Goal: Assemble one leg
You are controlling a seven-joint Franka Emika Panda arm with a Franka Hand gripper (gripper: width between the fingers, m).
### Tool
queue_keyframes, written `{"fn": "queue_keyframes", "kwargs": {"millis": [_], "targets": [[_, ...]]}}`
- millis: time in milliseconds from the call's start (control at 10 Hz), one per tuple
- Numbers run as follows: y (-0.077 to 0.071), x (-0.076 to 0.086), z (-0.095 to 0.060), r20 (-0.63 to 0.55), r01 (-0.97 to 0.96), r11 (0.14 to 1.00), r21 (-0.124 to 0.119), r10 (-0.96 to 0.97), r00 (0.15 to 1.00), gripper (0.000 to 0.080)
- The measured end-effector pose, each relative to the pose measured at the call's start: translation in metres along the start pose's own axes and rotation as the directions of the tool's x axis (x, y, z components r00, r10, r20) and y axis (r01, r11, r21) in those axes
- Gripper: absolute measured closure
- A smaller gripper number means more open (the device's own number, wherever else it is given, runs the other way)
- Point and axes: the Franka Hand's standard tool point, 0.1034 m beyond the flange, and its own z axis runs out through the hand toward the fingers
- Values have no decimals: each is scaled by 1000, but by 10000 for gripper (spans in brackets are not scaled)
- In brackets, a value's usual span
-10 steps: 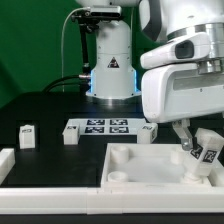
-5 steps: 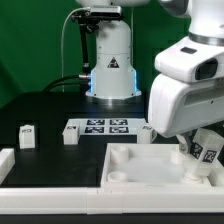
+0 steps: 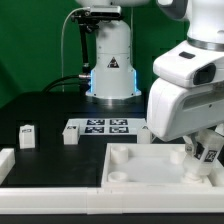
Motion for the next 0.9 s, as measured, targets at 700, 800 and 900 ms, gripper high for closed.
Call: {"fn": "queue_keyframes", "kwargs": {"millis": [700, 800, 900], "targets": [[0, 0, 0, -2, -68, 998, 2, 68, 998, 508], [0, 3, 0, -17, -260, 965, 11, 261, 965, 508], [1, 4, 0, -44, -410, 912, 19, 410, 911, 508]]}}
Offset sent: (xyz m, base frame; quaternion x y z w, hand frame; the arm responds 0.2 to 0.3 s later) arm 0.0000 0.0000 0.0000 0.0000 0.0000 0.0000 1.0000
